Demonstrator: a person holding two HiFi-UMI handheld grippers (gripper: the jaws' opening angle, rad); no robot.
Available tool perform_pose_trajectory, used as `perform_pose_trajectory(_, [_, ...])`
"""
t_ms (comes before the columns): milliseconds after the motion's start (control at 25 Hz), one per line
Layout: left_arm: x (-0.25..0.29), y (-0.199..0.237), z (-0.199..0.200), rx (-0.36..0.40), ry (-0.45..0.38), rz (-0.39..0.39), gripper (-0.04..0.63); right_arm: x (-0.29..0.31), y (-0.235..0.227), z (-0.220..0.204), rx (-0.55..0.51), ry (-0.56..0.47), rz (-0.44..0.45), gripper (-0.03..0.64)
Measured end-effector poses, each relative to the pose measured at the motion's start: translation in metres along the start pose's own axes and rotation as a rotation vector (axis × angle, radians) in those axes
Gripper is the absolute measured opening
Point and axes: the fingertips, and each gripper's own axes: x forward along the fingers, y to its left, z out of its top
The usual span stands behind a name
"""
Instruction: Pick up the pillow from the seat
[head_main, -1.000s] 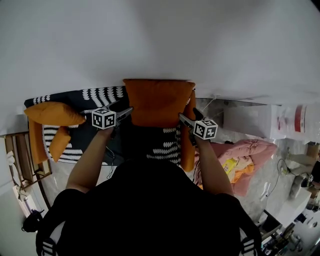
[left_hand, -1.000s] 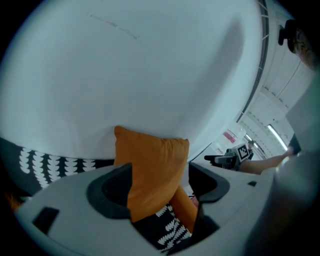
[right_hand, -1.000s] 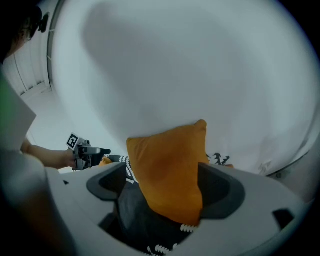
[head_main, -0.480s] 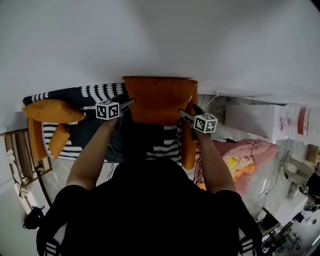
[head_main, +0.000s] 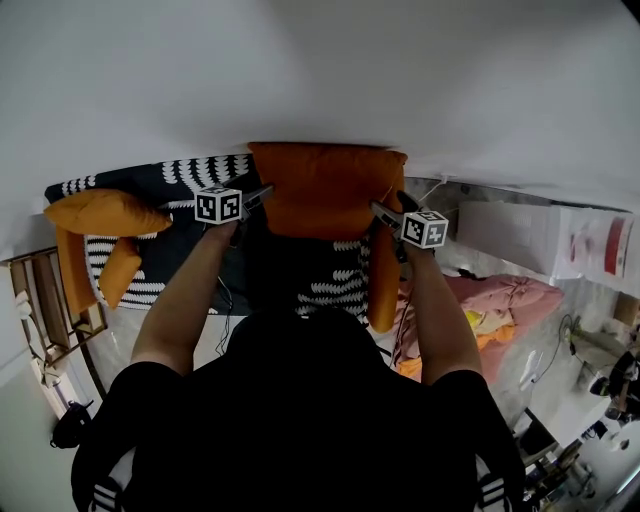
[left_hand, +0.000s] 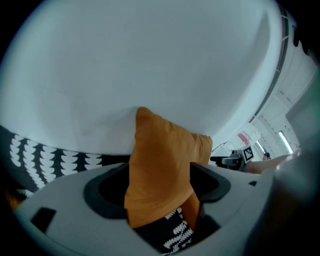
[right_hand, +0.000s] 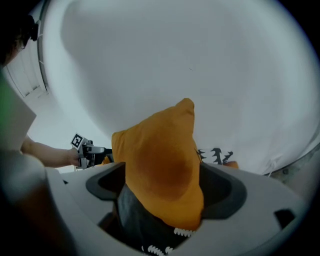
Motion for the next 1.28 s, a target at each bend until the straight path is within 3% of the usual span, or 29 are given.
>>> perform_pose_trajectory(240, [0.013,0.008,0.002,0.021,0.024,-0.016,0.387,0.020,-0.005,0.007,-0.030,0.042,0.034,0.447])
perform_pose_trajectory(680, [0.041,0.017,0.013,0.035,0.061,-0.056,0.443,0.051,-0.027,0.005,0.007,0.094,0.073,0.459])
perform_pose_trajectory(1080, [0.058,0.012,0.016,0.047,0.095,-0.109,0.439,0.064,-0.023,0.011,0.067,0.084,0.125,0.456])
perform_pose_trajectory(1280, [0.059,0.004,0.013,0.040,0.085,-0.121,0.389,0.065,-0.023,0.009,0.083,0.085,0.133,0.446])
